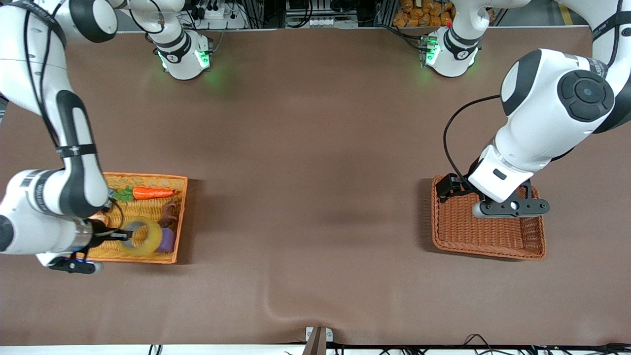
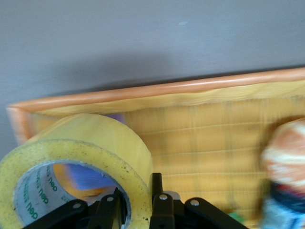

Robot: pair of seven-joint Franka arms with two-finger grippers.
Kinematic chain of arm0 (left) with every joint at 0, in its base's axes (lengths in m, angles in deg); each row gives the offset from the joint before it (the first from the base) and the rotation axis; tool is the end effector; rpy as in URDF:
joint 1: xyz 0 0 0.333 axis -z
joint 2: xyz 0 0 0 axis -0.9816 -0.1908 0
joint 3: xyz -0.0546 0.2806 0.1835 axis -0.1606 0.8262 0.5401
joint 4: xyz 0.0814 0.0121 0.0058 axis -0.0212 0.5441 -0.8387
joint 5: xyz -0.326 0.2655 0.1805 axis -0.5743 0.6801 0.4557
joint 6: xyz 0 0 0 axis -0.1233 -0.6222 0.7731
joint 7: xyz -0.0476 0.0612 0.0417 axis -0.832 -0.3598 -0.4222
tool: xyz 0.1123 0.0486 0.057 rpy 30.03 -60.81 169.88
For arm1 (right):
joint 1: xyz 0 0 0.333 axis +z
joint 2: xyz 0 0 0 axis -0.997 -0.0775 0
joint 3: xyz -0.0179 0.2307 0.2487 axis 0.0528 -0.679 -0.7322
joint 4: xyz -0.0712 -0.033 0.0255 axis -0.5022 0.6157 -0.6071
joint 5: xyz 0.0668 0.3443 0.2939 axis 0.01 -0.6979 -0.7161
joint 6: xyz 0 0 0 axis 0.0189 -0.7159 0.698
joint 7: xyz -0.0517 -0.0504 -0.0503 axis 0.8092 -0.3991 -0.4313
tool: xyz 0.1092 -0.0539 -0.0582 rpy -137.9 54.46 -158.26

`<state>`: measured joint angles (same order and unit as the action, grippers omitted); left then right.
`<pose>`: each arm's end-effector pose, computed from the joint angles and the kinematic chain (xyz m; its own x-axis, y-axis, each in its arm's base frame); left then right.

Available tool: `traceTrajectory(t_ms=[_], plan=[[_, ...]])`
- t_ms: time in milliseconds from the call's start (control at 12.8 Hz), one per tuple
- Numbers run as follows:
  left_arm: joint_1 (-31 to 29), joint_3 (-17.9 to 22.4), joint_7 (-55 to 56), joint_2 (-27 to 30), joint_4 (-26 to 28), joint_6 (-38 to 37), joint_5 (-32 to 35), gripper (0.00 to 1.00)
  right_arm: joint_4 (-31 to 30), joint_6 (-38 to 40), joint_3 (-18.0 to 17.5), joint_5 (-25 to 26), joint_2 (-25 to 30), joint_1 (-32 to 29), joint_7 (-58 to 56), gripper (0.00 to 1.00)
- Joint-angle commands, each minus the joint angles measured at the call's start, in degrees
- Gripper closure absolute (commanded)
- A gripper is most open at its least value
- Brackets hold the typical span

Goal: Transfer tape with both arms
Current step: 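Lift the tape roll and carry it to the table middle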

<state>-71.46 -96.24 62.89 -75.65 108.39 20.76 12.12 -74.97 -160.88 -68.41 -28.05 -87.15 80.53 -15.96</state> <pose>0.7145 -0.2175 0.5067 0.9923 0.0342 0.1193 0.0258 -0.9971 0.0712 0.8020 -0.0128 0.2479 0.9737 -0.1636 -0.1583 -0.1695 -0.9852 -0.0243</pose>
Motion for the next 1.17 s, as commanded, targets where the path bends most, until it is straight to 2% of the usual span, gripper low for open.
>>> traceTrajectory(t_ms=[0, 156, 625, 781, 1094], plan=[[-0.5, -0.2, -0.9, 0.9, 0.4, -0.8, 0.9, 0.00, 0.9, 1.3, 0.1, 0.0, 0.5, 6.7, 12.3, 1.00], [-0.9, -0.2, -1.1, 1.1, 0.6, -1.5, 0.8, 0.00, 0.8, 1.3, 0.5, 0.3, 0.4, 12.5, 22.4, 1.00], [-1.2, 0.3, -3.1, 0.8, 0.4, -2.0, 0.5, 0.00, 0.8, 0.8, 0.3, -0.5, 0.0, 24.3, 42.2, 1.00], [-1.2, 0.4, -3.0, 0.5, 0.4, -2.0, 0.6, 0.00, 0.8, 0.7, 0.4, -0.1, -0.2, 29.3, 46.3, 1.00], [-1.0, 0.3, -2.8, 0.5, 0.4, -1.9, 0.5, 0.00, 0.4, -1.5, 0.7, 0.3, -0.6, 35.2, 49.6, 1.00]])
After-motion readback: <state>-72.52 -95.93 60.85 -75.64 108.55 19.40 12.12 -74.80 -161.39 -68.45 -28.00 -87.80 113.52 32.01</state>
